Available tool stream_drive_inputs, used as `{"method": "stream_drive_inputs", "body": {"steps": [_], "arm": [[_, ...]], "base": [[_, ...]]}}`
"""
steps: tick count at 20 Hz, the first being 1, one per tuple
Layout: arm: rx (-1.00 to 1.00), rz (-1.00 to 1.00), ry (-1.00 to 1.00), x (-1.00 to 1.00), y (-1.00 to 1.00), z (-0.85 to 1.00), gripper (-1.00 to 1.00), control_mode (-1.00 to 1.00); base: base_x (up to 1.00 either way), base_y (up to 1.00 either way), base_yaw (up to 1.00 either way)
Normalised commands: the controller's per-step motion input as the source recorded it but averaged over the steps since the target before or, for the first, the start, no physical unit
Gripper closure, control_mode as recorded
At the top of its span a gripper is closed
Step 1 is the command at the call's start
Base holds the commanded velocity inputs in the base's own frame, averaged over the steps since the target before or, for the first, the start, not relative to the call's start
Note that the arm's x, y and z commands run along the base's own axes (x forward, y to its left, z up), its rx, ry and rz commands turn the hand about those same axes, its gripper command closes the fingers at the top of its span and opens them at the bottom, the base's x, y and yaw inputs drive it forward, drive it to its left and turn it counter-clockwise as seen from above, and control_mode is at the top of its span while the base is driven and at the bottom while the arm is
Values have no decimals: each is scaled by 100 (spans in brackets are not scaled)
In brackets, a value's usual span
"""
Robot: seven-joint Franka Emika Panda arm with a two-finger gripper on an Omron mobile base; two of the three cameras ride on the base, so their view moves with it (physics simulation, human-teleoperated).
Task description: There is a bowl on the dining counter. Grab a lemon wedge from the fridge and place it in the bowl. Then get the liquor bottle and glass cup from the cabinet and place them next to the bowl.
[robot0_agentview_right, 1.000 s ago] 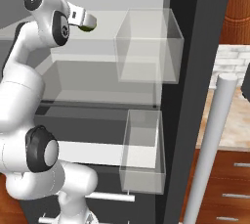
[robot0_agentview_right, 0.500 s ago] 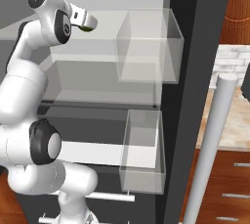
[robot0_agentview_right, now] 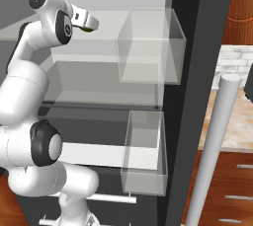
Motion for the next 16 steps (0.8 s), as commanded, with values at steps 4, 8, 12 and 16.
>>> {"method": "stream_drive_inputs", "body": {"steps": [4, 8, 12, 16], "arm": [[0, 0, 0, 5, 0, 0, -100, -100], [0, 0, 0, 7, 0, 0, -100, -100], [0, 0, 0, 10, 0, -1, -100, -100], [0, 0, 0, 8, 0, -4, -100, -100]], "base": [[0, 0, 0], [0, 0, 0], [0, 0, 0], [0, 0, 0]]}}
